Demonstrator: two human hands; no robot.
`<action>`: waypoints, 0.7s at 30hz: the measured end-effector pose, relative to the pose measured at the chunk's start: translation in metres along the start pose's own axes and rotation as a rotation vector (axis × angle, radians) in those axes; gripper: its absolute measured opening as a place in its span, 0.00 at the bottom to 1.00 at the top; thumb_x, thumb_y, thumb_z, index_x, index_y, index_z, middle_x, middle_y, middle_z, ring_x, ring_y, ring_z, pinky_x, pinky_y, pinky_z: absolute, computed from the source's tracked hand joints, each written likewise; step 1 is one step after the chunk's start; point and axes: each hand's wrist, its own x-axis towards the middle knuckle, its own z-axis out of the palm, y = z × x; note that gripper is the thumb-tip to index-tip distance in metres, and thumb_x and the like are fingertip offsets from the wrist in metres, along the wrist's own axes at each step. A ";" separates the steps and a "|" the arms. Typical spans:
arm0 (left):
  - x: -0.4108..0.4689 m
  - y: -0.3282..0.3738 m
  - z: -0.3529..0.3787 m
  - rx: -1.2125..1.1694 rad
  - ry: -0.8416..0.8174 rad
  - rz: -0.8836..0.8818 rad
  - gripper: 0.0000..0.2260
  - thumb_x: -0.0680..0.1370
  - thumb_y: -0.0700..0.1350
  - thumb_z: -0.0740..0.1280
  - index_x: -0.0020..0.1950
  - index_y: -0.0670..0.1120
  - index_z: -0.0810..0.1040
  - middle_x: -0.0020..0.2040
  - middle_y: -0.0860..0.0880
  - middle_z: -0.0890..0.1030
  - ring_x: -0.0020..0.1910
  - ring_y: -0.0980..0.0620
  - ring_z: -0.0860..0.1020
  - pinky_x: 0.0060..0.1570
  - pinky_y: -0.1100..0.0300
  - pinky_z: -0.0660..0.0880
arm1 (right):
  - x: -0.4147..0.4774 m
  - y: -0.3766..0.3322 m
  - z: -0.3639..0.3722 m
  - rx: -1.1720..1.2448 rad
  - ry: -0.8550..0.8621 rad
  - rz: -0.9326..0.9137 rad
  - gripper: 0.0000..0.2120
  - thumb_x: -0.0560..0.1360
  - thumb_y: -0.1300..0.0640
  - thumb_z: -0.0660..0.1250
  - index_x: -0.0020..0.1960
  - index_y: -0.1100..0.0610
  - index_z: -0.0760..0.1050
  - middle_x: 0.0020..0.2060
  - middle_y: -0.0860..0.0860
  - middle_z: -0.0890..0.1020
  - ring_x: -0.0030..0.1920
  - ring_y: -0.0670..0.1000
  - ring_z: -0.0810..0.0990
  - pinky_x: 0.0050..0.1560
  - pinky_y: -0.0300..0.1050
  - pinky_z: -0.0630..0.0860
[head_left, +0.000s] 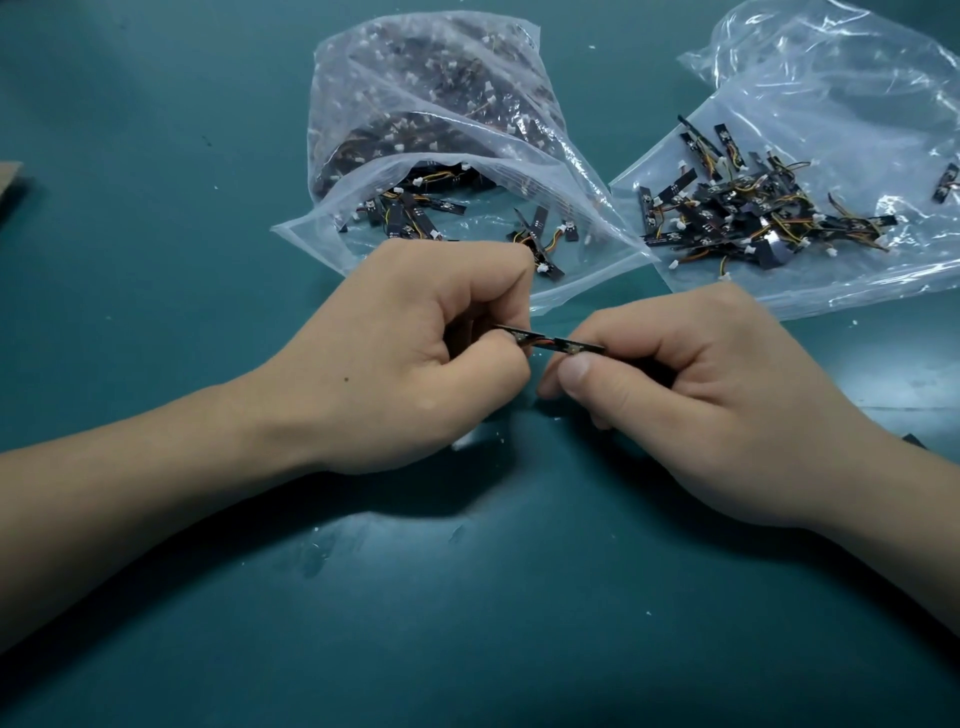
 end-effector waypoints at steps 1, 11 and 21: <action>0.000 0.000 0.000 0.002 -0.003 0.006 0.08 0.71 0.37 0.64 0.35 0.47 0.68 0.28 0.49 0.69 0.29 0.54 0.67 0.30 0.64 0.64 | 0.000 0.000 0.000 -0.008 0.002 -0.005 0.13 0.79 0.49 0.66 0.38 0.51 0.81 0.28 0.51 0.77 0.30 0.52 0.75 0.33 0.51 0.71; 0.000 0.001 0.000 0.047 -0.016 0.034 0.09 0.69 0.38 0.64 0.33 0.48 0.67 0.27 0.49 0.68 0.29 0.52 0.67 0.30 0.65 0.63 | 0.000 0.001 0.001 -0.025 -0.011 -0.034 0.13 0.78 0.50 0.66 0.38 0.53 0.82 0.28 0.51 0.77 0.33 0.52 0.77 0.35 0.53 0.73; -0.001 0.001 0.002 0.143 0.000 0.059 0.08 0.69 0.40 0.64 0.34 0.49 0.67 0.27 0.51 0.67 0.29 0.52 0.67 0.30 0.65 0.61 | 0.001 0.001 0.002 -0.009 0.005 -0.020 0.17 0.75 0.53 0.66 0.34 0.65 0.78 0.28 0.59 0.74 0.31 0.57 0.74 0.33 0.55 0.70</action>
